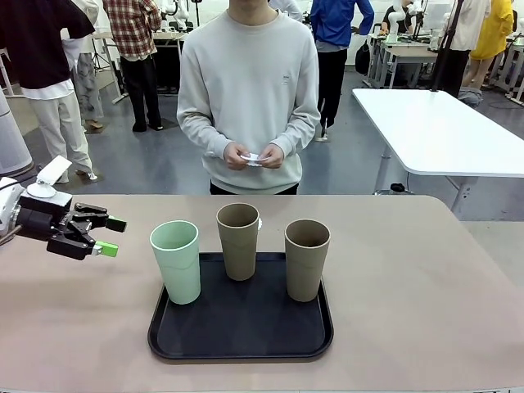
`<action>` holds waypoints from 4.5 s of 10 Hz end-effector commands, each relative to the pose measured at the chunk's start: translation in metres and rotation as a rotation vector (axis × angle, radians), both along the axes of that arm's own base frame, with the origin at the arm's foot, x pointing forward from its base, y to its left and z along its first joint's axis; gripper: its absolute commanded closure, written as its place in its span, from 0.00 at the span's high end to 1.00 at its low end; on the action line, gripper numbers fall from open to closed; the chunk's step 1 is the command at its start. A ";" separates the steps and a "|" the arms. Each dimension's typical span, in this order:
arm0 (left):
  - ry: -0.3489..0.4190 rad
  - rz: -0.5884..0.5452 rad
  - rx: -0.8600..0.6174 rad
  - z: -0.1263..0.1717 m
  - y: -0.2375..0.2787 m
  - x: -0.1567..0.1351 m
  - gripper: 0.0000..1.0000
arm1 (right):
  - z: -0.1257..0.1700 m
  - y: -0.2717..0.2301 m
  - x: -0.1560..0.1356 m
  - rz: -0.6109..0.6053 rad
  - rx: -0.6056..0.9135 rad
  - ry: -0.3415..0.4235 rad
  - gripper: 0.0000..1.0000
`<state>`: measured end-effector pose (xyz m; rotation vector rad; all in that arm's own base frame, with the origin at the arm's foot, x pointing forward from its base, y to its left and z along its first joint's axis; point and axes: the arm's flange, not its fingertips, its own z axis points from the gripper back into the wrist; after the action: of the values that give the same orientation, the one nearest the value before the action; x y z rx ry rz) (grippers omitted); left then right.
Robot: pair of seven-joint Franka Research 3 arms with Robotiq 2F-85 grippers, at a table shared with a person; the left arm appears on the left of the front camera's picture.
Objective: Place coasters on the table and set cups on them.
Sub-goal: Pick up one Reusable plastic cup and place it on a coaster set by the human.
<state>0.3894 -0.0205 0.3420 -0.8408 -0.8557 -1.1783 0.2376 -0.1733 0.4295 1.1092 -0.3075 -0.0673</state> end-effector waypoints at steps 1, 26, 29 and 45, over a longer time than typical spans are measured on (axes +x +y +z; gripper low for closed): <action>-0.007 -0.029 0.000 -0.001 -0.004 -0.001 1.00 | -0.001 -0.001 0.002 -0.010 0.007 -0.009 1.00; -0.032 -0.170 -0.060 -0.069 -0.082 0.013 1.00 | -0.001 -0.001 0.002 -0.010 0.007 -0.009 1.00; -0.045 -0.197 -0.059 -0.071 -0.087 0.015 1.00 | -0.001 -0.001 0.002 -0.010 0.007 -0.009 1.00; -0.063 -0.285 -0.102 -0.073 -0.116 0.014 1.00 | -0.001 -0.001 0.002 -0.010 0.007 -0.009 1.00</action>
<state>0.4013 -0.1274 0.2736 -1.0165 -0.8488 -1.4336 0.2376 -0.1733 0.4295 1.1092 -0.3074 -0.0673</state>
